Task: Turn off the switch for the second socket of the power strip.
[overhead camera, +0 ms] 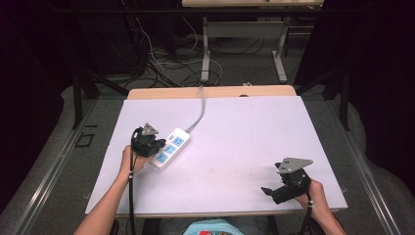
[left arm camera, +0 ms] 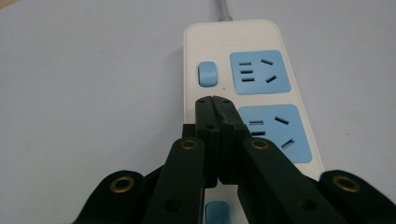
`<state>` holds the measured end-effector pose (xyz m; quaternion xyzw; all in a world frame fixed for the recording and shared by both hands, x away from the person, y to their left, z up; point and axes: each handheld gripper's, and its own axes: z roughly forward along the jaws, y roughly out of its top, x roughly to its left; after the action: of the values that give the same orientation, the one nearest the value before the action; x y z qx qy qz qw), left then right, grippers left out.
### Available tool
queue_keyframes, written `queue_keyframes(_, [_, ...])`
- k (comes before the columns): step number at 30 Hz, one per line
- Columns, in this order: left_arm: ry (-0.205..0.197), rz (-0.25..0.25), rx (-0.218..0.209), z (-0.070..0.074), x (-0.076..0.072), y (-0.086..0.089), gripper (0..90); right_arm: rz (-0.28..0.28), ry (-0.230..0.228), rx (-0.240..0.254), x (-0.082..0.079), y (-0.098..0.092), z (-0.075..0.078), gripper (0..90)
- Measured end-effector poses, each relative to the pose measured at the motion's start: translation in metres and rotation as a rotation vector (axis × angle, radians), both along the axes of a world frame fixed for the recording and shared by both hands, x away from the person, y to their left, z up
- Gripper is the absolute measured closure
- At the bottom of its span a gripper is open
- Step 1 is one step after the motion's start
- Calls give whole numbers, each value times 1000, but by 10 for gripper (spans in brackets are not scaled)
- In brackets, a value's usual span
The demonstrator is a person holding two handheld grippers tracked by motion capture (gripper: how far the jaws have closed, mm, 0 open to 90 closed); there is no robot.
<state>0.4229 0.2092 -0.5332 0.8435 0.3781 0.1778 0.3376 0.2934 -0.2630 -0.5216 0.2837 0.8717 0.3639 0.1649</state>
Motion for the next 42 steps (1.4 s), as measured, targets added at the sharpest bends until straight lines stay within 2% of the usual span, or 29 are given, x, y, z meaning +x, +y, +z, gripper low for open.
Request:
queue_keyframes(4, [-4, 3, -1, 0, 0, -1, 898, -1, 7, -7, 0, 0, 0, 33])
queue_keyframes(6, [-13, -4, 13, 0, 0, -1, 898, 2, 8, -8, 0, 0, 0, 34])
queue_keyframes(9, [0, 8, 1, 0, 0, 0, 898, 4, 9, -12, 0, 0, 0, 35])
queue_keyframes(13, [1, 9, 10, 0, -1, -1, 899, 6, 6, -15, 0, 0, 0, 35])
queue_keyframes(21, [7, 15, -12, 0, 0, 1, 900, 4, 12, -14, 0, 0, -1, 36])
queue_keyframes(23, [7, 13, -29, -1, 0, 2, 900, 3, 13, -13, 0, 1, -1, 35])
queue_keyframes(32, [15, 16, -29, -1, 0, 3, 900, -8, 12, -7, 0, 1, -2, 36])
queue_keyframes(34, [18, 14, -44, -2, 1, 3, 900, -9, 12, -6, 0, 1, -2, 36])
queue_keyframes(35, [40, -4, -72, -2, 2, 4, 900, -4, 8, -8, 0, 1, -2, 36])
queue_keyframes(38, [3, -15, 10, 0, -1, -3, 900, -6, 12, -16, 0, 1, -2, 38])
queue_keyframes(42, [-2, -6, 14, -1, -1, -6, 900, -3, 17, -17, 0, 1, -2, 38])
